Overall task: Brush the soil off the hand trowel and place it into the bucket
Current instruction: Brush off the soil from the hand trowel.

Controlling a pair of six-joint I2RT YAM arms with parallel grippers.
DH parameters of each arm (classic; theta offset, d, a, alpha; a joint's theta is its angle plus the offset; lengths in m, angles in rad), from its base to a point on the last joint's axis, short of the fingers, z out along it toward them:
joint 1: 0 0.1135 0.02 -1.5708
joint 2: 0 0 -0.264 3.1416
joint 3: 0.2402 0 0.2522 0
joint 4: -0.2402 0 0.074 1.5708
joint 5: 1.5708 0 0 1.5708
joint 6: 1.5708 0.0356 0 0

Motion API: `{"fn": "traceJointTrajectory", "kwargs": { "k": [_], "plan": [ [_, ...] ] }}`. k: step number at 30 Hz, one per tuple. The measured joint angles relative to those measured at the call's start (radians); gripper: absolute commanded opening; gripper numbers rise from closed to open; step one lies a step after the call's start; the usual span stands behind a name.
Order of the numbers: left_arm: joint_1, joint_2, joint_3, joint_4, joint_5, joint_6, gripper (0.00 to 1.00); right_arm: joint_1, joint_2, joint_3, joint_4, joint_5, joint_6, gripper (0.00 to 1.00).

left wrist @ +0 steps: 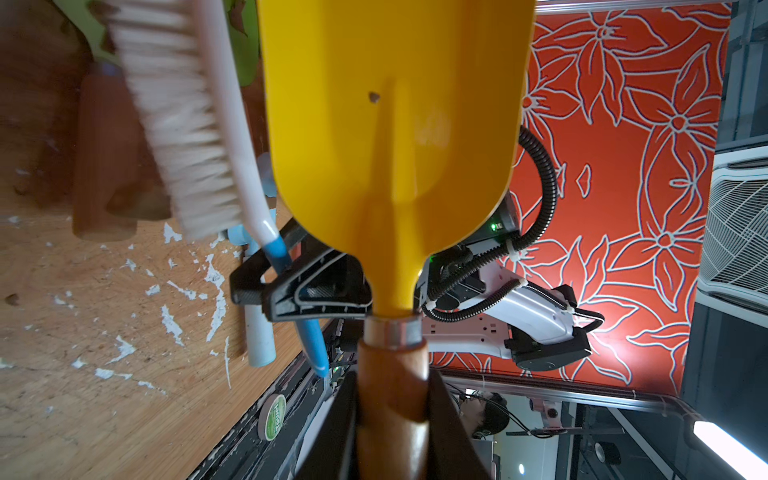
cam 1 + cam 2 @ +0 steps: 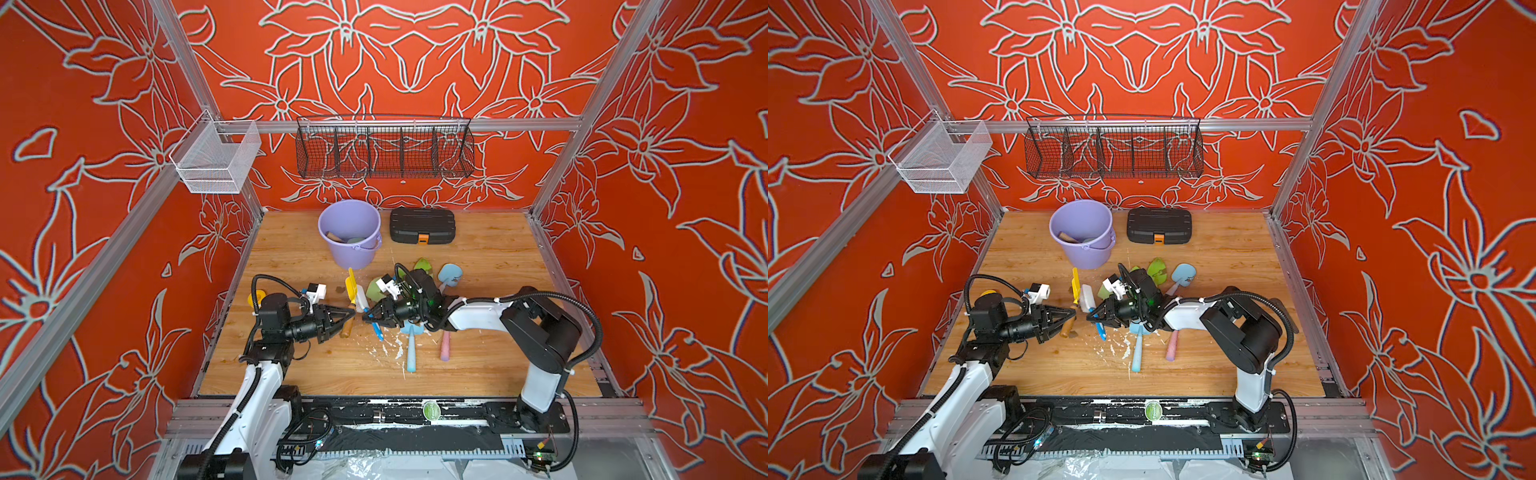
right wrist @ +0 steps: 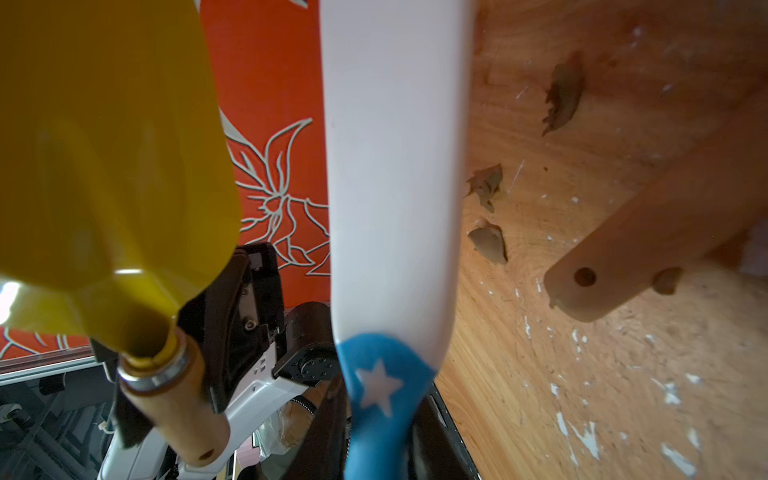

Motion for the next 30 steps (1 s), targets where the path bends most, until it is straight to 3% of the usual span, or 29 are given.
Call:
{"fn": "traceJointTrajectory", "kwargs": {
  "k": [8, 14, 18, 22, 30],
  "plan": [
    [0.01, 0.001, 0.026, -0.063, -0.008, 0.043, 0.0, -0.036, -0.05, 0.003, -0.064, 0.003, -0.051, 0.0],
    [0.01, -0.002, 0.115, -0.277, -0.082, 0.163, 0.0, -0.037, -0.067, 0.03, -0.201, 0.024, -0.129, 0.0],
    [0.01, 0.011, 0.29, -0.548, -0.231, 0.327, 0.0, -0.037, -0.155, 0.065, -0.43, 0.109, -0.253, 0.0],
    [-0.021, 0.026, 0.395, -0.715, -0.406, 0.412, 0.0, -0.037, -0.275, 0.152, -0.652, 0.225, -0.39, 0.0],
    [-0.281, 0.177, 0.551, -0.983, -0.757, 0.499, 0.0, -0.015, -0.388, 0.275, -0.874, 0.375, -0.546, 0.0]
  ]
}}
